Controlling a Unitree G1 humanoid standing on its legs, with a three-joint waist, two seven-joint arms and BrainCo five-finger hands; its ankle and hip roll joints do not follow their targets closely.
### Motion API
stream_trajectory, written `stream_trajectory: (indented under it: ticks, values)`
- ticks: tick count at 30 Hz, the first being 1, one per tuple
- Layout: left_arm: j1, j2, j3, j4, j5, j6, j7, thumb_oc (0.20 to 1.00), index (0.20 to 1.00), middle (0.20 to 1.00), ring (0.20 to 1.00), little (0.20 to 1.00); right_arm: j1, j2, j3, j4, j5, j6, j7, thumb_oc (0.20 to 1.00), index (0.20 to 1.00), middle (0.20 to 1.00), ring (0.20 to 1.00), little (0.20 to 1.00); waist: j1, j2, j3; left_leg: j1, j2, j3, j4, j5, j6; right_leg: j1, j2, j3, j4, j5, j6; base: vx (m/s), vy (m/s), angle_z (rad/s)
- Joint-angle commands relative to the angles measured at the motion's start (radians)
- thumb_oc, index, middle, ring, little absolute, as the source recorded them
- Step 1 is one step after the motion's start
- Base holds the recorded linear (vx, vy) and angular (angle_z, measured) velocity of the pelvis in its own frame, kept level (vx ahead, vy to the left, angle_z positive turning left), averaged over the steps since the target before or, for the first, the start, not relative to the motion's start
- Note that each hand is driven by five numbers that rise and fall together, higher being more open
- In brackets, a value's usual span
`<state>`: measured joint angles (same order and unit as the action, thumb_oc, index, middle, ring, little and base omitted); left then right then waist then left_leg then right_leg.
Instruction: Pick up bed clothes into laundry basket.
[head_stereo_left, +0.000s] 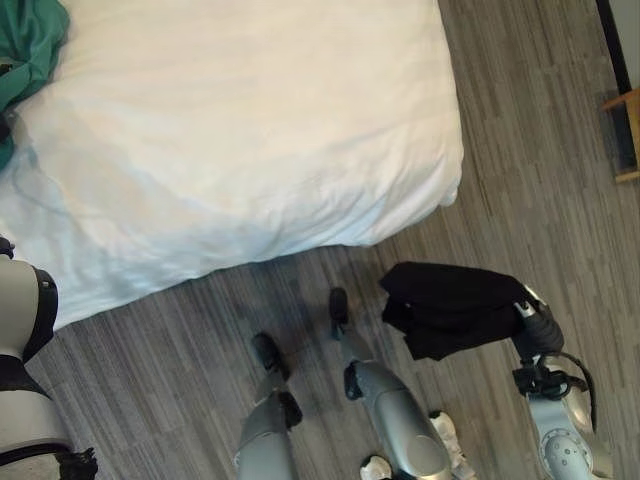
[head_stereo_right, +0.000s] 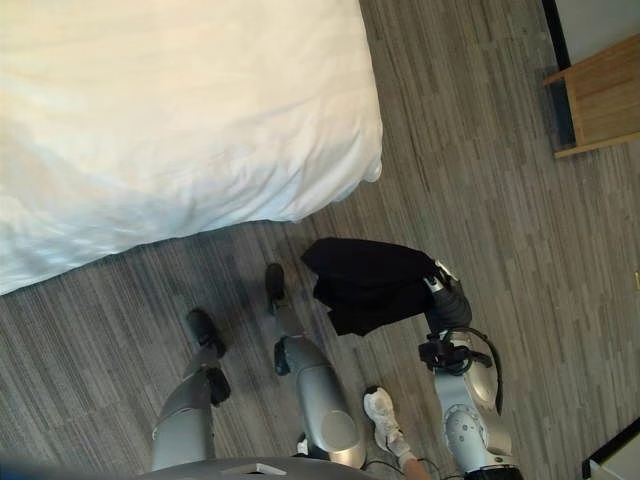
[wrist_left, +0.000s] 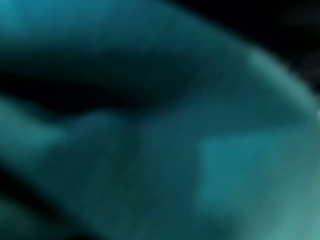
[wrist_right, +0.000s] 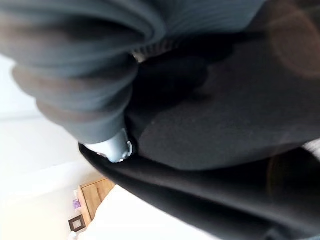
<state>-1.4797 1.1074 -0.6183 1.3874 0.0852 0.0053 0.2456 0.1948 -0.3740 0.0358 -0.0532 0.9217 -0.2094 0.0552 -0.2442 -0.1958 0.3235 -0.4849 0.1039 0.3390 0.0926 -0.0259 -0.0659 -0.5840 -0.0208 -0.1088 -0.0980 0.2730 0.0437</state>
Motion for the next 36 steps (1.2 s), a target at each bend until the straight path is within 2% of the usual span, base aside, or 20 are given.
stream_trajectory:
  ticks: [1, 7, 8, 11, 12, 13, 14, 15, 16, 18, 20, 21, 25, 28, 29, 30, 31, 33, 35, 36]
  values:
    - [0.061, 0.079, 0.058, 0.039, -0.005, 0.019, -0.069, 0.2, 0.2, 0.2, 0.2, 0.2, 0.008, 0.001, -0.099, -0.062, 0.015, -0.045, 0.038, 0.2, 0.2, 0.2, 0.2, 0.2, -0.002, 0.009, 0.021, 0.027, 0.025, -0.095, -0.033, 0.024, -0.016, 0.108, -0.105, -0.043, 0.011, -0.031, 0.182, 0.01, 0.03, -0.07]
    - [0.085, 0.075, 0.1, 0.012, -0.06, 0.006, -0.085, 0.2, 0.2, 0.2, 0.2, 0.2, 0.006, -0.018, -0.091, -0.041, 0.017, -0.042, 0.057, 0.2, 0.2, 0.2, 0.2, 0.2, 0.0, 0.021, 0.015, 0.066, 0.02, -0.096, -0.058, 0.025, -0.017, 0.129, -0.106, -0.043, 0.011, -0.043, 0.179, 0.0, 0.01, -0.02]
    - [0.082, 0.065, 0.126, -0.019, -0.137, -0.01, -0.083, 0.2, 0.2, 0.2, 0.2, 0.2, 0.006, -0.021, -0.088, -0.036, 0.018, -0.039, 0.059, 0.2, 0.2, 0.2, 0.2, 0.2, 0.006, 0.032, 0.01, 0.09, 0.018, -0.098, -0.07, 0.026, -0.017, 0.149, -0.108, -0.048, 0.012, -0.048, 0.181, 0.0, 0.0, 0.0]
    - [0.076, 0.052, 0.146, -0.063, -0.203, -0.032, -0.075, 0.2, 0.2, 0.2, 0.2, 0.2, 0.004, -0.025, -0.089, -0.021, 0.012, -0.037, 0.059, 0.2, 0.2, 0.2, 0.2, 0.2, 0.015, 0.047, 0.005, 0.125, 0.014, -0.101, -0.09, 0.029, -0.018, 0.175, -0.111, -0.054, 0.012, -0.056, 0.181, 0.0, 0.001, 0.02]
    - [0.08, 0.024, 0.195, -0.152, -0.327, -0.066, -0.057, 0.2, 0.2, 0.2, 0.2, 0.2, -0.008, -0.025, -0.098, -0.012, 0.003, -0.042, 0.048, 0.2, 0.2, 0.2, 0.2, 0.2, 0.028, 0.055, 0.006, 0.153, 0.001, -0.094, -0.11, 0.063, -0.012, 0.198, -0.126, -0.069, 0.013, -0.043, 0.172, -0.02, 0.0, 0.06]
    - [0.112, 0.007, 0.229, -0.191, -0.393, -0.081, -0.064, 0.2, 0.2, 0.2, 0.2, 0.2, -0.016, -0.025, -0.109, -0.007, -0.005, -0.045, 0.04, 0.2, 0.2, 0.2, 0.2, 0.2, 0.037, 0.066, 0.004, 0.176, -0.001, -0.096, -0.121, 0.063, -0.012, 0.216, -0.127, -0.072, 0.013, -0.049, 0.172, -0.04, -0.002, 0.06]
    - [0.12, 0.007, 0.237, -0.195, -0.393, -0.081, -0.063, 0.2, 0.2, 0.2, 0.2, 0.2, -0.016, -0.028, -0.109, -0.007, -0.005, -0.045, 0.039, 0.2, 0.2, 0.2, 0.2, 0.2, 0.036, 0.068, 0.005, 0.18, -0.001, -0.096, -0.123, 0.064, -0.012, 0.219, -0.127, -0.072, 0.013, -0.05, 0.172, 0.07, 0.036, 0.09]
    - [0.186, -0.022, 0.298, -0.32, -0.5, -0.128, -0.062, 0.2, 0.2, 0.2, 0.2, 0.2, -0.034, -0.034, -0.128, 0.007, -0.019, -0.054, 0.025, 0.2, 0.2, 0.2, 0.2, 0.2, 0.053, 0.089, -0.004, 0.231, -0.006, -0.097, -0.15, 0.065, -0.013, 0.258, -0.13, -0.08, 0.013, -0.064, 0.17, 0.05, 0.03, 0.1]
    - [0.19, -0.022, 0.301, -0.322, -0.499, -0.128, -0.062, 0.2, 0.2, 0.2, 0.2, 0.2, -0.033, -0.036, -0.128, 0.007, -0.019, -0.054, 0.025, 0.2, 0.2, 0.2, 0.2, 0.2, 0.052, 0.09, -0.003, 0.232, -0.006, -0.097, -0.151, 0.065, -0.013, 0.26, -0.13, -0.08, 0.013, -0.064, 0.171, 0.12, 0.069, 0.17]
    - [0.339, -0.045, 0.384, -0.579, -0.651, -0.206, -0.042, 0.2, 0.2, 0.2, 0.2, 0.2, -0.072, -0.042, -0.178, 0.018, -0.05, -0.076, -0.021, 0.2, 0.2, 0.2, 0.2, 0.2, 0.083, 0.118, -0.028, 0.302, -0.015, -0.108, -0.168, 0.057, -0.011, 0.322, -0.135, -0.092, 0.019, -0.09, 0.166, 0.12, 0.064, 0.15]
    - [0.388, -0.053, 0.41, -0.631, -0.679, -0.212, -0.042, 0.2, 0.2, 0.2, 0.2, 0.2, -0.08, -0.049, -0.187, 0.022, -0.062, -0.076, -0.035, 0.2, 0.2, 0.2, 0.2, 0.2, 0.085, 0.13, -0.038, 0.327, -0.018, -0.108, -0.171, 0.053, -0.01, 0.346, -0.135, -0.094, 0.02, -0.098, 0.163, 0.09, 0.047, 0.13]
    - [0.455, -0.069, 0.431, -0.717, -0.741, -0.241, -0.058, 0.2, 0.2, 0.2, 0.2, 0.2, -0.103, -0.048, -0.215, 0.042, -0.081, -0.081, -0.064, 0.2, 0.2, 0.2, 0.2, 0.2, 0.094, 0.148, -0.064, 0.373, -0.022, -0.114, -0.177, 0.045, -0.007, 0.391, -0.14, -0.101, 0.029, -0.119, 0.158, 0.11, 0.072, 0.17]
    - [0.551, -0.07, 0.459, -0.871, -0.762, -0.272, -0.068, 0.2, 0.2, 0.2, 0.2, 0.2, -0.128, -0.059, -0.229, 0.059, -0.11, -0.078, -0.088, 0.2, 0.2, 0.2, 0.2, 0.2, 0.102, 0.175, -0.099, 0.427, -0.037, -0.132, -0.18, 0.041, 0.002, 0.444, -0.151, -0.111, 0.061, -0.155, 0.15, 0.05, 0.054, 0.15]
    - [0.717, -0.095, 0.55, -1.03, -0.76, -0.306, -0.078, 0.2, 0.2, 0.2, 0.2, 0.2, -0.138, -0.059, -0.261, 0.056, -0.157, -0.075, -0.097, 0.2, 0.2, 0.2, 0.2, 0.2, 0.115, 0.193, -0.14, 0.468, -0.045, -0.147, -0.18, 0.032, 0.009, 0.491, -0.158, -0.121, 0.088, -0.188, 0.143, 0.03, 0.029, 0.16]
    - [0.821, -0.121, 0.615, -1.123, -0.734, -0.32, -0.075, 0.2, 0.2, 0.2, 0.2, 0.2, -0.143, -0.057, -0.281, 0.049, -0.2, -0.079, -0.111, 0.2, 0.2, 0.2, 0.2, 0.2, 0.125, 0.198, -0.156, 0.482, -0.047, -0.154, -0.18, 0.03, 0.012, 0.506, -0.161, -0.124, 0.097, -0.199, 0.142, 0.08, 0.002, 0.2]
    - [0.986, -0.205, 0.716, -1.23, -0.767, -0.343, -0.11, 0.2, 0.2, 0.2, 0.2, 0.2, -0.164, -0.037, -0.304, 0.043, -0.22, -0.093, -0.132, 0.2, 0.2, 0.2, 0.2, 0.2, 0.143, 0.196, -0.185, 0.516, -0.05, -0.162, -0.18, 0.019, 0.015, 0.544, -0.163, -0.127, 0.106, -0.223, 0.138, 0.08, -0.01, 0.29]
    - [1.065, -0.268, 0.765, -1.273, -0.79, -0.346, -0.123, 0.2, 0.2, 0.2, 0.2, 0.2, -0.183, -0.027, -0.306, 0.037, -0.213, -0.099, -0.136, 0.2, 0.2, 0.2, 0.2, 0.2, 0.148, 0.197, -0.2, 0.532, -0.051, -0.161, -0.18, 0.014, 0.016, 0.562, -0.164, -0.127, 0.101, -0.225, 0.135, 0.06, -0.026, 0.22]
    - [1.213, -0.414, 0.838, -1.379, -0.788, -0.352, -0.136, 0.2, 0.2, 0.2, 0.2, 0.2, -0.207, -0.009, -0.311, 0.022, -0.231, -0.104, -0.136, 0.2, 0.2, 0.2, 0.2, 0.2, 0.167, 0.189, -0.227, 0.552, -0.052, -0.155, -0.18, 0.015, 0.021, 0.582, -0.161, -0.127, 0.09, -0.226, 0.126, 0.0, -0.032, 0.06]
    - [1.272, -0.468, 0.861, -1.432, -0.78, -0.341, -0.141, 0.2, 0.2, 0.2, 0.2, 0.2, -0.2, -0.01, -0.313, 0.009, -0.246, -0.1, -0.138, 0.2, 0.2, 0.2, 0.2, 0.2, 0.17, 0.192, -0.24, 0.563, -0.052, -0.152, -0.18, 0.012, 0.023, 0.594, -0.161, -0.127, 0.088, -0.23, 0.123, 0.02, -0.024, -0.04]
    - [1.387, -0.588, 0.894, -1.517, -0.8, -0.339, -0.178, 0.2, 0.2, 0.2, 0.2, 0.2, -0.198, 0.008, -0.341, -0.016, -0.269, -0.102, -0.146, 0.2, 0.2, 0.2, 0.2, 0.2, 0.186, 0.189, -0.257, 0.577, -0.058, -0.158, -0.18, 0.008, 0.029, 0.614, -0.166, -0.132, 0.092, -0.239, 0.118, 0.02, -0.022, 0.09]
